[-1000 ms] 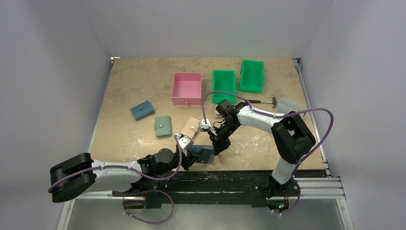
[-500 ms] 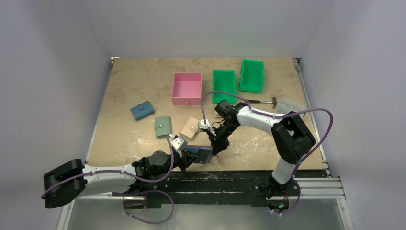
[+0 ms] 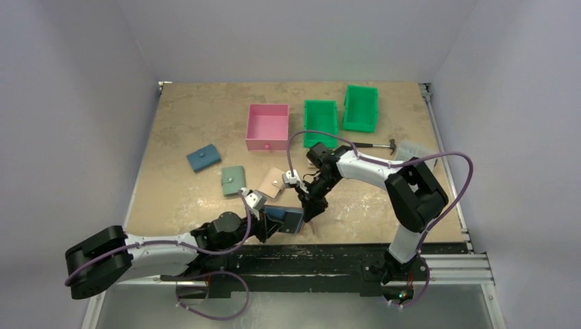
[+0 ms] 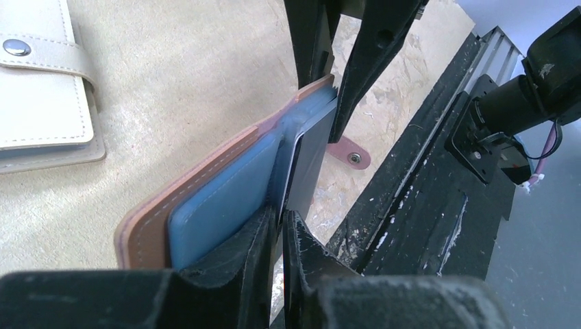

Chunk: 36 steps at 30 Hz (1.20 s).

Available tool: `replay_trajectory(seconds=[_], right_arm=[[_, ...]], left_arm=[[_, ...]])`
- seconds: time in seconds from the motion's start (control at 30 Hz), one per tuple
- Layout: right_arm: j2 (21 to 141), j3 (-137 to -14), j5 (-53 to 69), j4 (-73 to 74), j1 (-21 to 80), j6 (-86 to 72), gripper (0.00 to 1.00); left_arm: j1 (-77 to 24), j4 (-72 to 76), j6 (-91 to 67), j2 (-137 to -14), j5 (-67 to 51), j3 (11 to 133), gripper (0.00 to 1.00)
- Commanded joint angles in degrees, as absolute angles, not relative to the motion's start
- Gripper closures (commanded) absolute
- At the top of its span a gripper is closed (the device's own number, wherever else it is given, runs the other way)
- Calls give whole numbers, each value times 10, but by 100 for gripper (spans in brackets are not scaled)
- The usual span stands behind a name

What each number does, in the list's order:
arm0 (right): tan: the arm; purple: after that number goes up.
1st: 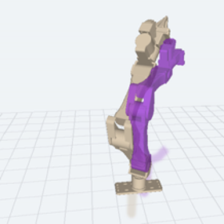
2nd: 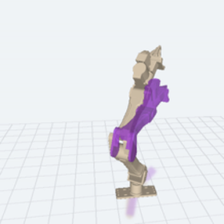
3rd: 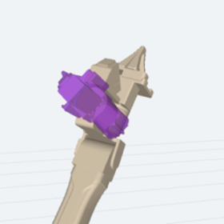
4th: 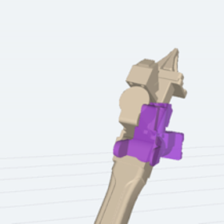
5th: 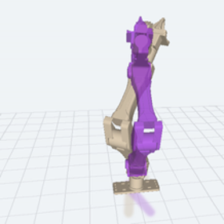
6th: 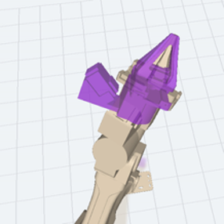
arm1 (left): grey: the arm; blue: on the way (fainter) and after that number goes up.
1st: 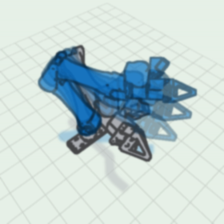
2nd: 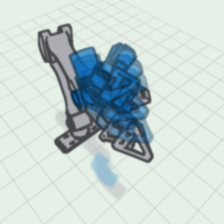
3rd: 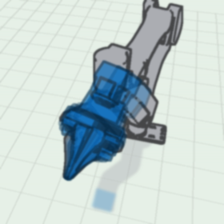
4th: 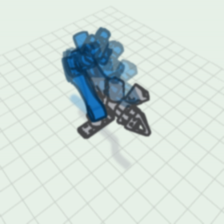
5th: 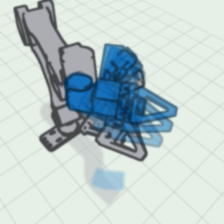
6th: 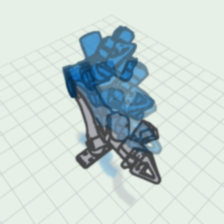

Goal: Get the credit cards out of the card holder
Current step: Remove the credit card from the card holder.

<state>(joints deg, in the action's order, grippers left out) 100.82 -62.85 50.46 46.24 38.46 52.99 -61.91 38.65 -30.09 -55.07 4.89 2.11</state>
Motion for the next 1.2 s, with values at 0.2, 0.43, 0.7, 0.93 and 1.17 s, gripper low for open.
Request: replay_trajectory(seconds=[0.2,0.43,0.7,0.93,1.17], right_arm=[[1016,-645,480,487,380,541,100],[1019,-646,478,488,381,538,100],[1026,-652,471,494,380,537,100],[1028,-653,467,496,381,538,100],[1042,-664,452,488,379,508,100]], left_arm=[[-587,443,-355,-601,-20,18,90],[-581,460,-362,-623,-32,20,100],[-577,369,-362,-554,-2,23,100],[-576,313,-383,-501,26,19,100],[-572,263,-424,-503,28,39,100]])
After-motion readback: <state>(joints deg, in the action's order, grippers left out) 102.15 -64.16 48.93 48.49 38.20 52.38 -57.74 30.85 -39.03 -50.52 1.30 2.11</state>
